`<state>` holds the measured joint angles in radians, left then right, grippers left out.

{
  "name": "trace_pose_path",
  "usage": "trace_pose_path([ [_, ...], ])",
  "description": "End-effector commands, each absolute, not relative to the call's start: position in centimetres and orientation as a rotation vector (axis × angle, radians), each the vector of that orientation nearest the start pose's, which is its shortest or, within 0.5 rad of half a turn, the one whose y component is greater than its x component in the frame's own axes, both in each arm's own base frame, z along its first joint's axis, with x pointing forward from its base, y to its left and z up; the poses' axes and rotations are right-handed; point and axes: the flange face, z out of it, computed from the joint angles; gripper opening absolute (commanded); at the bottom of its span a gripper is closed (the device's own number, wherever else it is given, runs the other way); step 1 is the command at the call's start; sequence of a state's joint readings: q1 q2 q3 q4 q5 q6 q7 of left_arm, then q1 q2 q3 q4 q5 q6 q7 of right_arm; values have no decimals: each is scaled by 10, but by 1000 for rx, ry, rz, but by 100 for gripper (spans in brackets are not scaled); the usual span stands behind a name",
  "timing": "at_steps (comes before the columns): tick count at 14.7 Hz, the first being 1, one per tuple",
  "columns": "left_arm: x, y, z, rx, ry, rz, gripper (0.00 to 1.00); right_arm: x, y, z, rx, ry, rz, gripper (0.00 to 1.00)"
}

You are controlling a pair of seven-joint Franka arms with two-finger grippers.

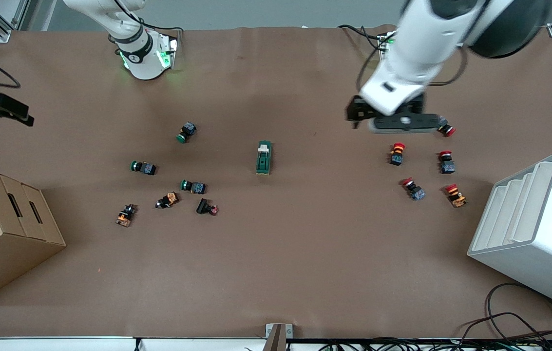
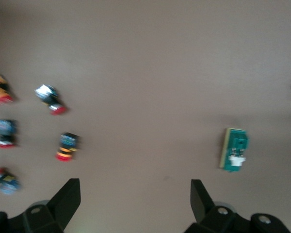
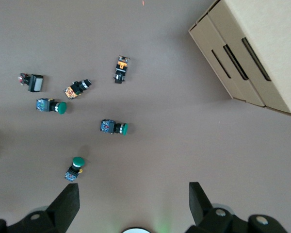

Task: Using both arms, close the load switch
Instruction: 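Move the left gripper over the green switch while the right gripper approaches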

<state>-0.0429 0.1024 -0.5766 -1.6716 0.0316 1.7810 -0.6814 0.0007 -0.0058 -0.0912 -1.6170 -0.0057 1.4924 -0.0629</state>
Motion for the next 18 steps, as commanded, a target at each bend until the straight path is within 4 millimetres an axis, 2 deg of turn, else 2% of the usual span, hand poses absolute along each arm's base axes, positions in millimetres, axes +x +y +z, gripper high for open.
trace_pose_path([
  [1, 464, -377, 502, -3142, -176, -91, 100, 544, -37, 583, -3125, 246, 224, 100],
  [3, 439, -420, 473, -3163, -250, -104, 100, 550, 15, 564, -3105, 483, 242, 100],
  [6, 410, -479, 416, -3133, -339, -206, 100, 559, 82, 529, -3009, 773, 270, 100],
  [8, 395, -504, 379, -3107, -394, -270, 99, 560, 109, 503, -2871, 941, 317, 100],
  [10, 365, -533, 345, -3088, -369, -339, 99, 552, 145, 467, -2818, 1003, 301, 100],
  [12, 340, -551, 312, -3049, -385, -440, 99, 540, 185, 430, -2803, 1064, 261, 100],
  [13, 320, -563, 295, -3036, -375, -494, 99, 537, 200, 410, -2785, 1087, 272, 100],
  [15, 301, -573, 261, -3011, -381, -624, 99, 532, 231, 375, -2720, 1104, 368, 100],
  [17, 275, -585, 229, -3005, -348, -755, 99, 527, 256, 350, -2682, 1112, 438, 100],
  [18, 271, -584, 213, -3000, -325, -822, 99, 524, 271, 339, -2662, 1110, 437, 100],
])
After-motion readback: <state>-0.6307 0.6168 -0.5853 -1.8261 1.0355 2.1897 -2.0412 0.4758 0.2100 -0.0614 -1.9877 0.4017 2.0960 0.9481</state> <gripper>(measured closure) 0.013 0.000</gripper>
